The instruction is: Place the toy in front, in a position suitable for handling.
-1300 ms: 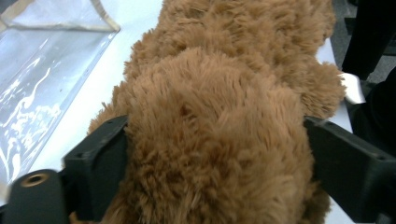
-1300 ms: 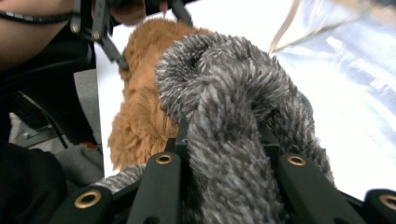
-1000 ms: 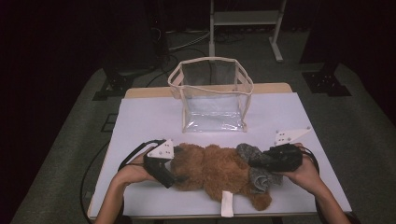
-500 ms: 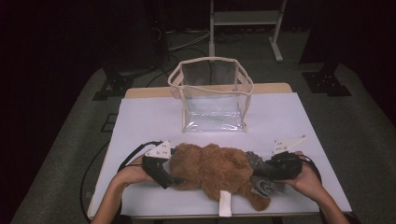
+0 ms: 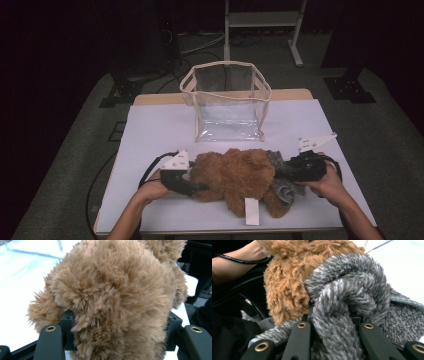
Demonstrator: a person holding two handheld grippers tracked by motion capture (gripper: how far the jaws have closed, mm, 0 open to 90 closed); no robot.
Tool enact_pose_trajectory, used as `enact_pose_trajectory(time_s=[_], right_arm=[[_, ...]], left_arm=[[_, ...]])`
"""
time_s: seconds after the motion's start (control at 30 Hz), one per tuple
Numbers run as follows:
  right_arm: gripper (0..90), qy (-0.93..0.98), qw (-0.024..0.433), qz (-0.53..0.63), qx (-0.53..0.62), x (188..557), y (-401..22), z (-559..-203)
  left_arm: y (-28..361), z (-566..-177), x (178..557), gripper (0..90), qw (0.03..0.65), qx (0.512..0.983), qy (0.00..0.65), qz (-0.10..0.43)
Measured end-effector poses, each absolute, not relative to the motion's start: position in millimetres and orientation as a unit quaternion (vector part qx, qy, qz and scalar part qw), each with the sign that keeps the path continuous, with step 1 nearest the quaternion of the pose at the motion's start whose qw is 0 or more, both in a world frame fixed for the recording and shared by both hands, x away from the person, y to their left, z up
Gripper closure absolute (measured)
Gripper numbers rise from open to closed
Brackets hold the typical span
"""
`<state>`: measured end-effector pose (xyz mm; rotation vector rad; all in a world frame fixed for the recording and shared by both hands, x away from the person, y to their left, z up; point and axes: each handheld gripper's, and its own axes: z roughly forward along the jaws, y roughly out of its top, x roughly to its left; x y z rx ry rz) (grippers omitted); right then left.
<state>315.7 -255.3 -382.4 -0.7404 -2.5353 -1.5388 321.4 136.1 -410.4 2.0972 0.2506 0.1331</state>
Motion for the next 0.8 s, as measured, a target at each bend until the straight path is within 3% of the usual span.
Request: enact_pose_trajectory(time_s=[0.17,0.37,0.57,0.8], right_arm=[[72.2,-0.825,0.0,-0.498,-0.267,309,-294,-357],[72.1,-0.838,-0.045,-0.461,-0.288,302,-327,-340],[72.1,-0.829,-0.001,-0.463,-0.313,309,-324,-388],[72.1,-0.827,0.018,-0.482,-0.288,323,-292,-398]], left_arm=[[90,-400,335,34.8,0.507,0.857,0.078,0.048],[54,-397,340,34.8,0.482,0.872,0.061,0.057],[63,-398,336,34.5,0.437,0.893,0.07,0.079],[98,-383,329,34.3,0.412,0.902,0.088,0.099]])
